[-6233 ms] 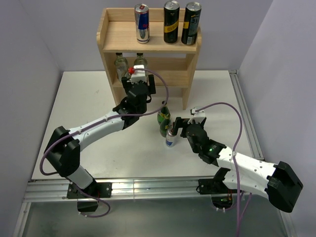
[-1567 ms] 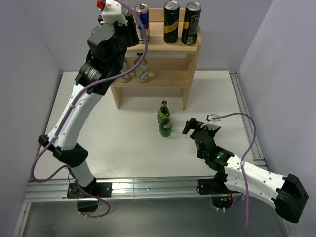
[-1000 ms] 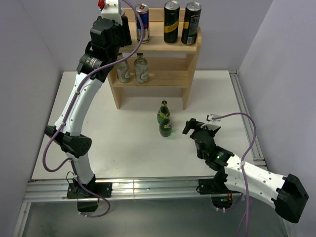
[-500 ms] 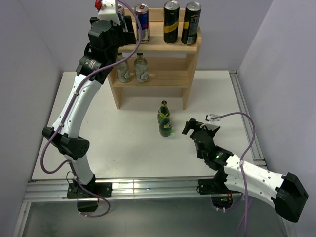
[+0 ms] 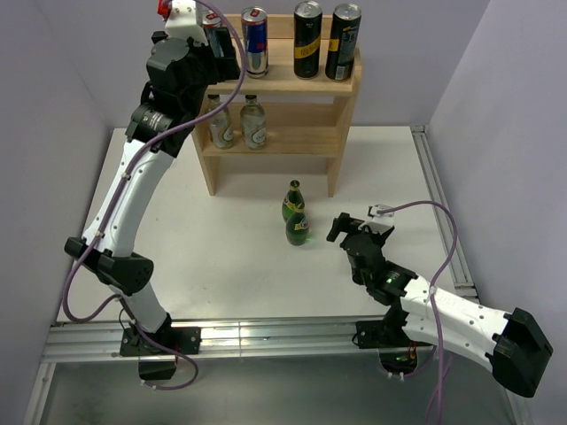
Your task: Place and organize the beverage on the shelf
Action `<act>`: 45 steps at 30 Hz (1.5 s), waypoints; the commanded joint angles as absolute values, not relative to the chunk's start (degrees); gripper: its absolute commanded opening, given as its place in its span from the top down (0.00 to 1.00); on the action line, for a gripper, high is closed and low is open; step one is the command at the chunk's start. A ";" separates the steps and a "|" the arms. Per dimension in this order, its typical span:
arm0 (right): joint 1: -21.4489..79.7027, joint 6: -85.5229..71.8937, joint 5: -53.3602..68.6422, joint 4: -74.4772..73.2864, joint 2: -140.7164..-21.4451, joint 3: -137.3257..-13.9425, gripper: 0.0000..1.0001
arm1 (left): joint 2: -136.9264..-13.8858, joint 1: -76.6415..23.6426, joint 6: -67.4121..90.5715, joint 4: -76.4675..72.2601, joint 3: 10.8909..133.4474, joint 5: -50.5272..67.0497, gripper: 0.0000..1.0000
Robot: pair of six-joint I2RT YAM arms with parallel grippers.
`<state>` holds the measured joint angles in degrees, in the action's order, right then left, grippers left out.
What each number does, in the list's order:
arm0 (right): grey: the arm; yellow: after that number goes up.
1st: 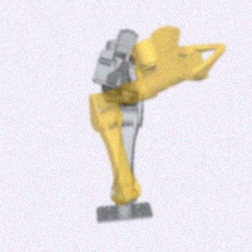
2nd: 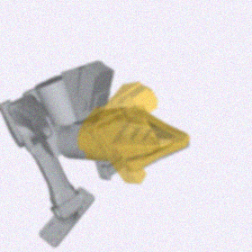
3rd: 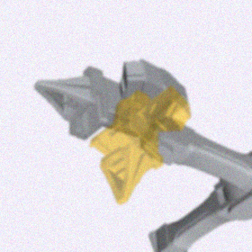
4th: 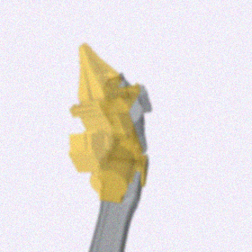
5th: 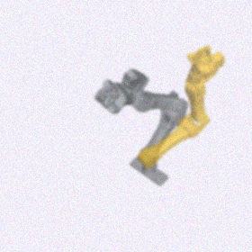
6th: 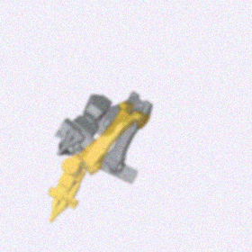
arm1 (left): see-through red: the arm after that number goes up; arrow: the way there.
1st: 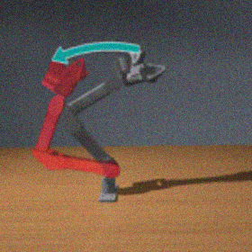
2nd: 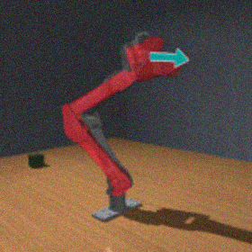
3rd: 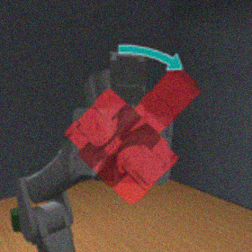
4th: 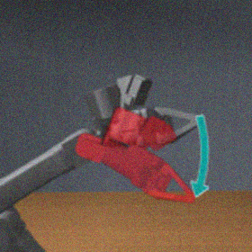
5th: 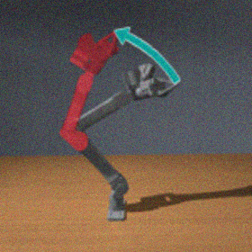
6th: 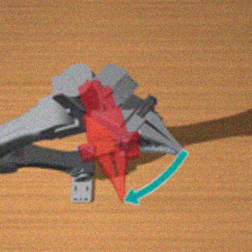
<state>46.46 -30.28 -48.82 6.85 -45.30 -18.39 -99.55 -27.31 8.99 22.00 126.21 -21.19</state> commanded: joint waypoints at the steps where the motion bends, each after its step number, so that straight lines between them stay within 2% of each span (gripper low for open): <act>1: 46.32 -29.88 -51.06 8.79 -45.26 -19.34 0.00 | -95.02 -27.95 10.81 21.96 126.30 -19.43 0.01; 6: 46.41 -28.57 -50.89 10.02 -43.77 -18.63 0.00 | -88.26 -30.05 12.91 24.08 120.86 -18.63 0.01; 10: 47.28 -26.90 -50.19 10.99 -41.32 -17.84 0.01 | -78.68 -31.90 15.64 22.24 106.23 -18.02 0.01; 14: 49.65 -24.18 -42.66 11.43 -38.06 -18.46 0.00 | -67.27 -33.75 19.15 20.40 92.76 -17.49 0.01; 18: 52.99 -21.63 -35.54 10.46 -36.03 -20.65 0.00 | -59.78 -35.07 21.18 15.93 74.59 -17.75 0.01; 20: 54.05 -21.19 -31.84 10.89 -37.08 -21.53 0.00 | -57.14 -35.16 22.93 14.68 69.81 -17.23 0.02; 27: 57.12 -22.06 -25.58 18.53 -50.24 -21.97 0.00 | -51.07 -36.74 25.93 8.62 54.16 -18.81 0.05; 34: 58.01 -23.20 -26.98 27.32 -63.44 -23.38 0.00 | -50.36 -38.32 26.28 6.95 48.87 -21.53 0.06; 45: 58.01 -22.85 -35.58 39.72 -81.20 -25.84 0.00 | -48.87 -39.46 26.37 2.73 44.04 -22.24 0.07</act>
<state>57.67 -22.90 -30.70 32.23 -78.56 -23.35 -49.98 -39.18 25.87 6.61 44.56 -21.02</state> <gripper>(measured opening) 0.998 0.935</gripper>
